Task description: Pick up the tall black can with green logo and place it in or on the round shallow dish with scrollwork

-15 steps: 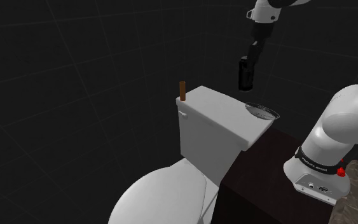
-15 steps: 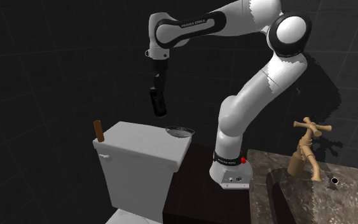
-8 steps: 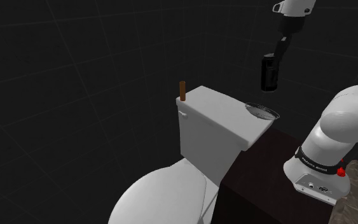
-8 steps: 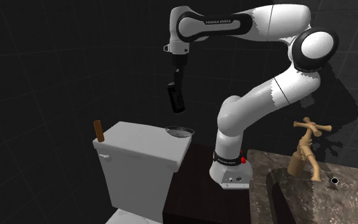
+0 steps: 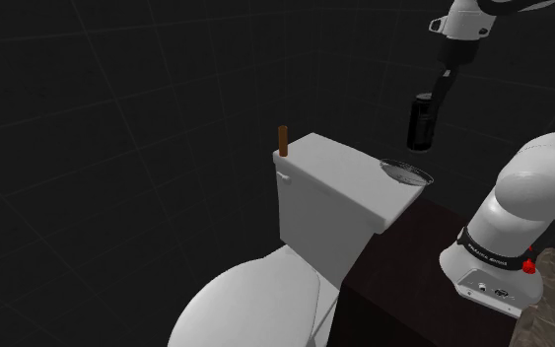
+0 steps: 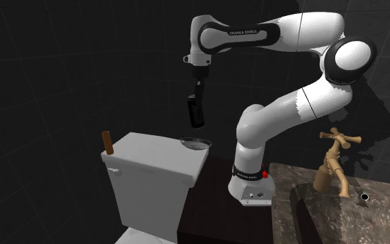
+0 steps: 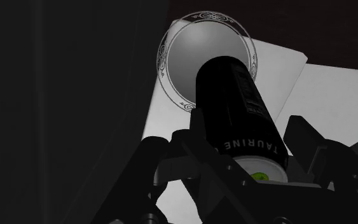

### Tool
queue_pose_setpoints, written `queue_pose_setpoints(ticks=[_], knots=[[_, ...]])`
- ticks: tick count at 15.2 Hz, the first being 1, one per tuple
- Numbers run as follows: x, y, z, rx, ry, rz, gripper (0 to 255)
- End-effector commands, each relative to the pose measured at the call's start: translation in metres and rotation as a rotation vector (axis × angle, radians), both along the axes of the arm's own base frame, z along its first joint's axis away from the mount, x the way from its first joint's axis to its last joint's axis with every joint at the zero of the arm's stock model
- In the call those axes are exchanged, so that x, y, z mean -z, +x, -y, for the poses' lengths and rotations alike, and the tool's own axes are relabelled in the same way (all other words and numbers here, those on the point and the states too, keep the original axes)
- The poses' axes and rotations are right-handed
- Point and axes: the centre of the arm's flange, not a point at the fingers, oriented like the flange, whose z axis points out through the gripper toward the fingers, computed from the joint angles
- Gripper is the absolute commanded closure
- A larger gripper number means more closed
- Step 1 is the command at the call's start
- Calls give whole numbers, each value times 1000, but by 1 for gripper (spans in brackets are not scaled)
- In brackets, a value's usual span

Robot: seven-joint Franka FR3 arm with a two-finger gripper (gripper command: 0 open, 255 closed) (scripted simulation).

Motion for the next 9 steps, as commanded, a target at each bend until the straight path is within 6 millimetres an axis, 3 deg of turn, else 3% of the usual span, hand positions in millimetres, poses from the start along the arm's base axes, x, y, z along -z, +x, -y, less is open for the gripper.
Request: queue_pose_setpoints(ticks=[1, 9], knots=[[12, 0, 0, 0, 0, 1, 255], [54, 0, 0, 0, 0, 1, 255]])
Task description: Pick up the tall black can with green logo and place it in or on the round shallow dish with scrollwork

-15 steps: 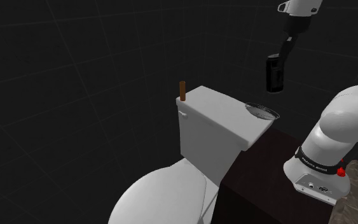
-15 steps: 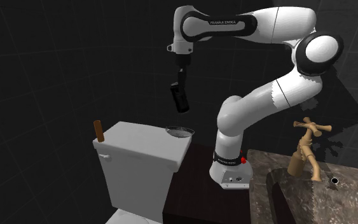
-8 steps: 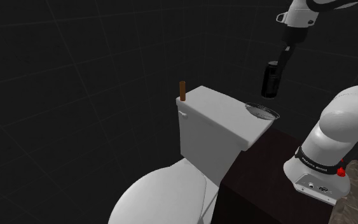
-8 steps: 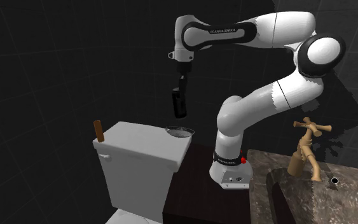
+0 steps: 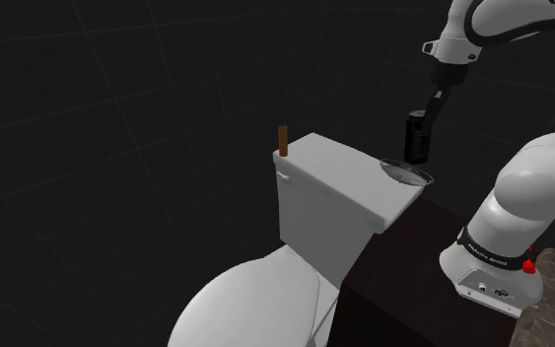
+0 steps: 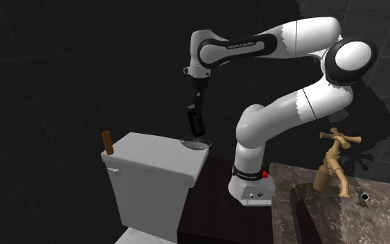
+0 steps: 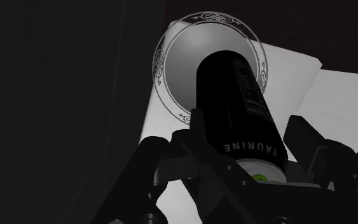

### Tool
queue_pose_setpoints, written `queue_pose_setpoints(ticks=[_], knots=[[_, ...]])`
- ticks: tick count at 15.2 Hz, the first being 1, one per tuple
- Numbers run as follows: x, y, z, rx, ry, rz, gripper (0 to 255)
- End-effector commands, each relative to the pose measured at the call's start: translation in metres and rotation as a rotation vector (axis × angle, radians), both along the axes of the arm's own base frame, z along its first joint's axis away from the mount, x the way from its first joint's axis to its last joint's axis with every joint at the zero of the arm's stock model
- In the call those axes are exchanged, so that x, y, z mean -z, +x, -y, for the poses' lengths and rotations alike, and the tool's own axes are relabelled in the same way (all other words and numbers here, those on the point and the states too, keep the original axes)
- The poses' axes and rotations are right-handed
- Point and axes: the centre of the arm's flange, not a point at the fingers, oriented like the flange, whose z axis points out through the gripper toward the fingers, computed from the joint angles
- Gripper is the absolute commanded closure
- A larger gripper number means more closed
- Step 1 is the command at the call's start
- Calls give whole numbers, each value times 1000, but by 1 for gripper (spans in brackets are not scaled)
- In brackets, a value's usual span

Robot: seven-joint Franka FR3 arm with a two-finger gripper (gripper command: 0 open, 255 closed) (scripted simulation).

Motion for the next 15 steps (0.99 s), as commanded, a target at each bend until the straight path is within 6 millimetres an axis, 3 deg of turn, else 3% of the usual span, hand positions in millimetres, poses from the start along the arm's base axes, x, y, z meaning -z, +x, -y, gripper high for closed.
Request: queue_pose_setpoints(ticks=[1, 7, 15], knots=[[10, -1, 0, 0, 0, 1, 255], [45, -1, 0, 0, 0, 1, 255], [45, -1, 0, 0, 0, 1, 255]])
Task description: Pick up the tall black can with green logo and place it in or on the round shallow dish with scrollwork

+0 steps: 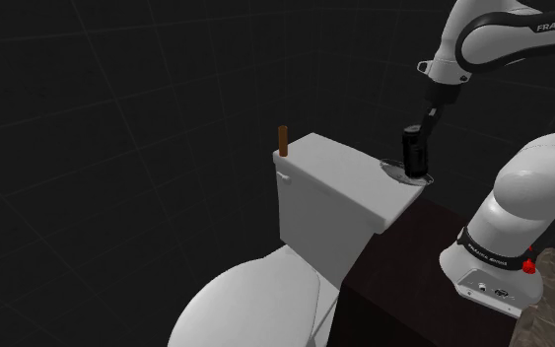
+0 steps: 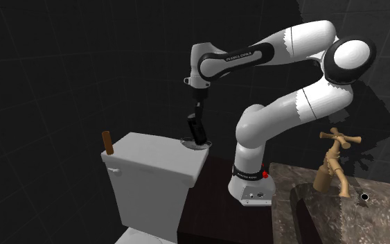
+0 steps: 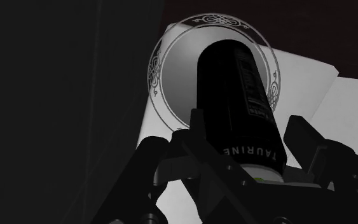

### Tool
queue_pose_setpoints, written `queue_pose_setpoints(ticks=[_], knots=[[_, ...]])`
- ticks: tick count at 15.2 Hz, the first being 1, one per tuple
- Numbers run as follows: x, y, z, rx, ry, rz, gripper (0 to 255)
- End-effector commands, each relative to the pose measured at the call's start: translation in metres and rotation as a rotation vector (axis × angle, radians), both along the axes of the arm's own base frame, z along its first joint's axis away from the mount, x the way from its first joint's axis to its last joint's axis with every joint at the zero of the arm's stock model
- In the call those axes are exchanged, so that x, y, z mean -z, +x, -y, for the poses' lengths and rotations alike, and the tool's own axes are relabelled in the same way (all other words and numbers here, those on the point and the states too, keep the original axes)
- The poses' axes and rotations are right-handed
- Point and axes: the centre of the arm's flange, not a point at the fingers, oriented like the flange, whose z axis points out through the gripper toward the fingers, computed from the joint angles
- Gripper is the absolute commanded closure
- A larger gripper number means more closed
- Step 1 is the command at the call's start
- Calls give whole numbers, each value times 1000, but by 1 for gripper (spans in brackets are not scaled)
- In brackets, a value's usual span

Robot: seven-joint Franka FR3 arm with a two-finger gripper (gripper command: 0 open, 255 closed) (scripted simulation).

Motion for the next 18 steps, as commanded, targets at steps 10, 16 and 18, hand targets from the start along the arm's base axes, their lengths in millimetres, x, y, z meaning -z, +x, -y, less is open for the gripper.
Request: queue_pose_setpoints(ticks=[10, 16, 18], knots=[[-50, -1, 0, 0, 0, 1, 0], [-50, -1, 0, 0, 0, 1, 0], [-50, -1, 0, 0, 0, 1, 0]])
